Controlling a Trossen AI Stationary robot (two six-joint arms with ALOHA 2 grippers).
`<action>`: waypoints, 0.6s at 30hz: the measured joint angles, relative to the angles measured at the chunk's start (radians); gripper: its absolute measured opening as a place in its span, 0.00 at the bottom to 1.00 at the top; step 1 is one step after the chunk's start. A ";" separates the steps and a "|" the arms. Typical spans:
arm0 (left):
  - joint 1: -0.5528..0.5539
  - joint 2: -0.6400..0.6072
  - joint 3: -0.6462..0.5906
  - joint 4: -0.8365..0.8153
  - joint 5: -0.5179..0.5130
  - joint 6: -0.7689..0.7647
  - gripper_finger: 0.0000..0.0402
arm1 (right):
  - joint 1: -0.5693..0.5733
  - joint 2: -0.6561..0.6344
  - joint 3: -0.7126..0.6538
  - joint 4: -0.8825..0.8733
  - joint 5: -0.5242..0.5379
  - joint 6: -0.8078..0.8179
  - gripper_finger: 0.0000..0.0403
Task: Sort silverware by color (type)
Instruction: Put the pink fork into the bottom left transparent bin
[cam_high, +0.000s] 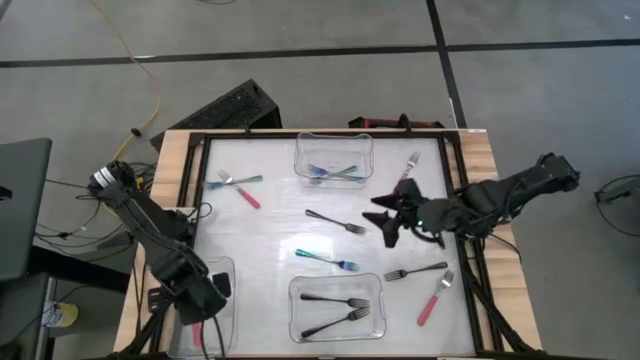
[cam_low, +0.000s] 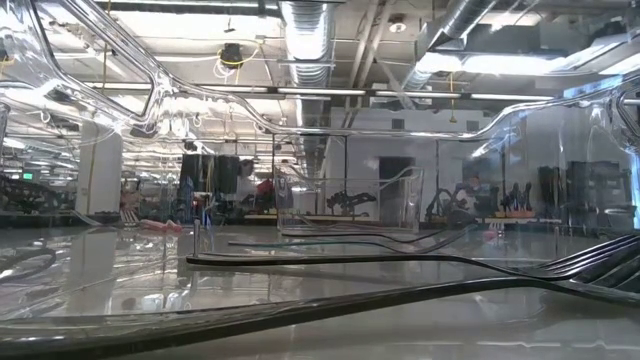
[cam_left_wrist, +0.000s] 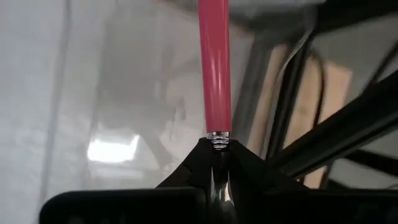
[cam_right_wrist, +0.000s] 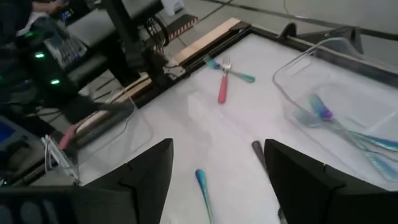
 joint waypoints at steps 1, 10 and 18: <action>-0.001 -0.001 -0.023 0.006 -0.009 0.005 0.04 | 0.002 0.014 0.000 0.009 -0.004 0.000 0.68; 0.005 -0.003 -0.149 0.136 -0.024 0.060 0.05 | 0.008 0.079 0.000 0.032 -0.027 0.033 0.68; 0.005 -0.003 -0.153 0.171 -0.168 -0.002 0.22 | 0.007 0.073 0.000 0.030 -0.059 0.023 0.68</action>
